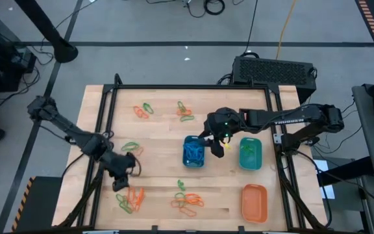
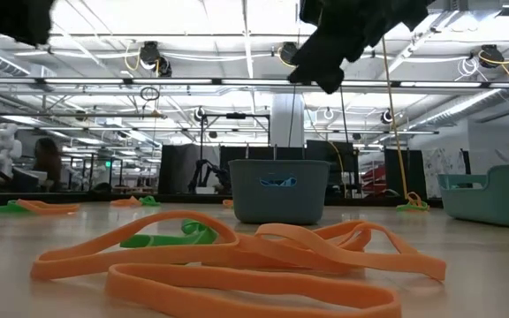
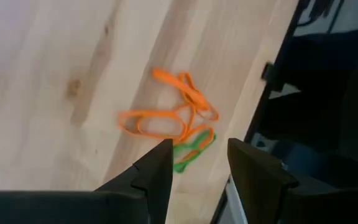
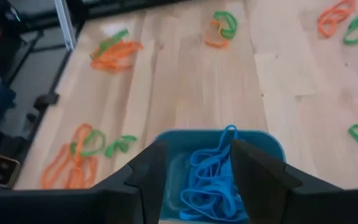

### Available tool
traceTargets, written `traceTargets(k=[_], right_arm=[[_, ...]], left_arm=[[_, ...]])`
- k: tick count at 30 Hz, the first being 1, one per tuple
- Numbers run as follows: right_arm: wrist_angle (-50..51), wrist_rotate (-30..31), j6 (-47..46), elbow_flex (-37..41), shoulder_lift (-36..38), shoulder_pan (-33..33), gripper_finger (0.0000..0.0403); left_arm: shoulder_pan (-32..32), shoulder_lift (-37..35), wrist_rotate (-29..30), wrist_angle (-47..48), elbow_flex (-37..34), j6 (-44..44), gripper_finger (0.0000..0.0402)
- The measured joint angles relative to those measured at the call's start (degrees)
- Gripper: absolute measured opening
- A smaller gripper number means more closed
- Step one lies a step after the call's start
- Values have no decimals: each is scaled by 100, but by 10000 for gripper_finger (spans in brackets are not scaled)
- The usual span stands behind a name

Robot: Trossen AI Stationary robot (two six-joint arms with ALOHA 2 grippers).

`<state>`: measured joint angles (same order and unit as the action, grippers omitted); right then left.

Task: Sort rubber bands into baskets
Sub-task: Put the green rubberband into the light blue bin

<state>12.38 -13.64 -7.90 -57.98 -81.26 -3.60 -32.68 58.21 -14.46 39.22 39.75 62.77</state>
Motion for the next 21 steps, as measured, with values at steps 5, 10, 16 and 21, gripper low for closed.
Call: traceTargets(k=[5,10,16,21], right_arm=[[-122,1,318,0,-356,0,167],[-115,-1,408,2,-685,0,167],[160,-21,402,7,-782,41,167],[141,-23,395,4,-779,157,167]], left_arm=[[-736,467,539,-78,0,252,160],[-1145,1179,350,-417,0,284,160],[-1567,2006,113,-525,0,290,160],[-1768,2465,105,-543,0,270,160]])
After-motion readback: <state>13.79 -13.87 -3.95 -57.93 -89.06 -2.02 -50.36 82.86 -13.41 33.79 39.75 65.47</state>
